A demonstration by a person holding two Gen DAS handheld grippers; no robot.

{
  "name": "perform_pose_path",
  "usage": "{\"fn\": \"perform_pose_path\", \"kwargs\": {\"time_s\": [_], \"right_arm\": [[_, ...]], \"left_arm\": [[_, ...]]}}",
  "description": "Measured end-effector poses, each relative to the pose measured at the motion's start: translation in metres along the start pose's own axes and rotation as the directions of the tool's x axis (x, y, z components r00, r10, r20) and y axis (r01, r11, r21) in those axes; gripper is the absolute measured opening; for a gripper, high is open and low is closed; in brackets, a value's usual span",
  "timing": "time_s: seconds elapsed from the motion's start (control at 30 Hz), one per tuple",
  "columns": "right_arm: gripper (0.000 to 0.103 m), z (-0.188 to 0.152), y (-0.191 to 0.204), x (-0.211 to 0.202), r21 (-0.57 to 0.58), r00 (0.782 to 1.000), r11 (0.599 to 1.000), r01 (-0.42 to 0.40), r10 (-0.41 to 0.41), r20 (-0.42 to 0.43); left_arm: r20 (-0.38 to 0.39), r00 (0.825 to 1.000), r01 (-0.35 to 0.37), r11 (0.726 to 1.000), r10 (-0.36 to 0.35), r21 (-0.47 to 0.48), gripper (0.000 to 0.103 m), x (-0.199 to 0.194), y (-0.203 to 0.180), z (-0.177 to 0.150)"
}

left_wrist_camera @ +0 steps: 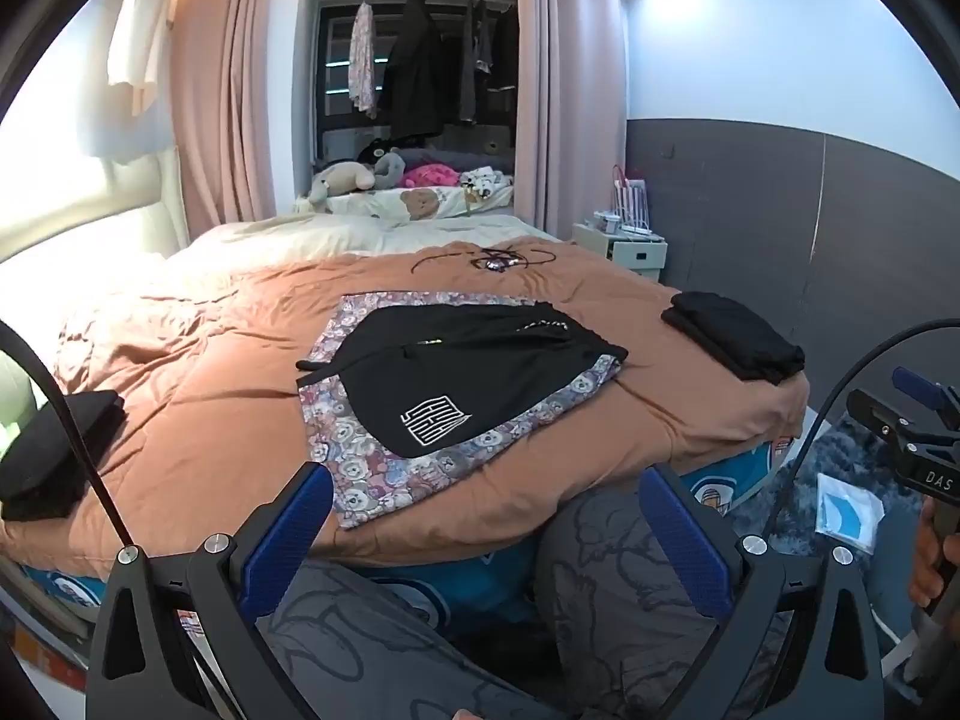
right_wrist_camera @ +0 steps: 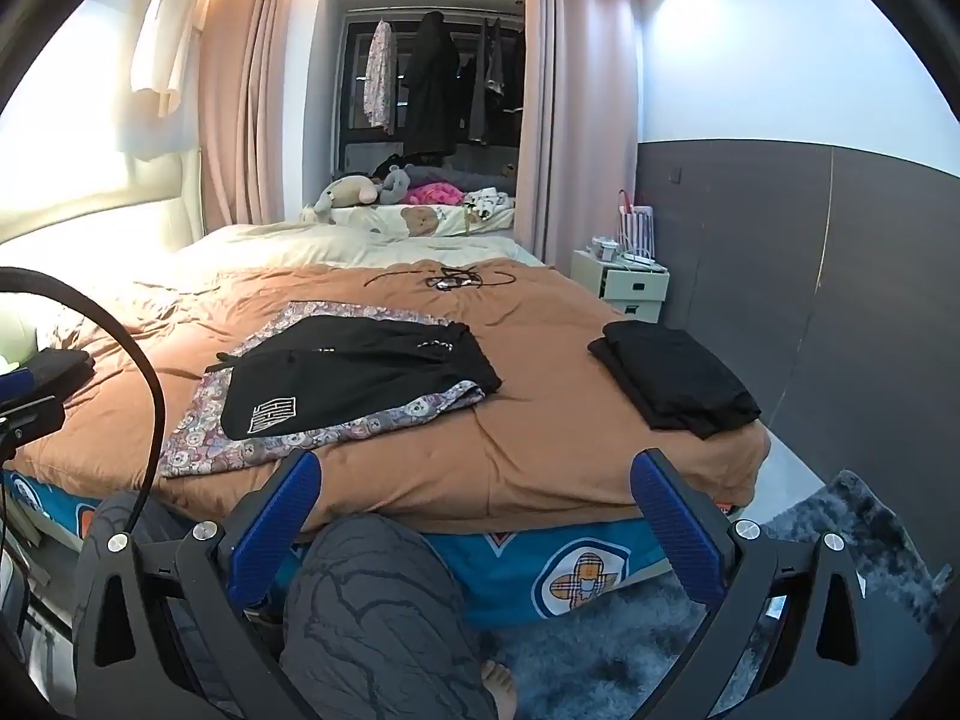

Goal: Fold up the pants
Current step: 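Move both grippers toward the black shorts lying on the bed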

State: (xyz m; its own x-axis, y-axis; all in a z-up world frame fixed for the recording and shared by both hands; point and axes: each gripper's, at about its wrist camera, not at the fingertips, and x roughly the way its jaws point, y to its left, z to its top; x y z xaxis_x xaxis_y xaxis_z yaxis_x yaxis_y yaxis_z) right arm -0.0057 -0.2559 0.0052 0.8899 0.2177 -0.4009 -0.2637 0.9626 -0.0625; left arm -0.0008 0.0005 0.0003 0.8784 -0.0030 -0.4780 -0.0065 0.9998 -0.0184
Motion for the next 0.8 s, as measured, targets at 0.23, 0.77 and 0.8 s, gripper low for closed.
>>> {"fn": "perform_pose_path", "kwargs": {"time_s": [0.23, 0.77, 0.8], "right_arm": [[0.103, -0.003, 0.000, 0.001, -0.002, 1.000, 1.000, 0.005, -0.005, 0.006], [0.103, -0.007, 0.000, 0.002, 0.009, 1.000, 1.000, -0.002, 0.002, 0.002], [0.103, -0.006, 0.000, 0.003, 0.010, 1.000, 1.000, -0.003, 0.003, 0.002]], "left_arm": [[0.005, 1.000, 0.010, 1.000, -0.010, -0.027, 0.103, -0.002, 0.003, 0.004], [0.002, 1.000, 0.024, 0.999, -0.024, -0.041, 0.103, -0.004, 0.004, -0.004], [0.003, 1.000, 0.026, 0.999, -0.025, -0.039, 0.103, -0.004, 0.003, -0.004]]}}
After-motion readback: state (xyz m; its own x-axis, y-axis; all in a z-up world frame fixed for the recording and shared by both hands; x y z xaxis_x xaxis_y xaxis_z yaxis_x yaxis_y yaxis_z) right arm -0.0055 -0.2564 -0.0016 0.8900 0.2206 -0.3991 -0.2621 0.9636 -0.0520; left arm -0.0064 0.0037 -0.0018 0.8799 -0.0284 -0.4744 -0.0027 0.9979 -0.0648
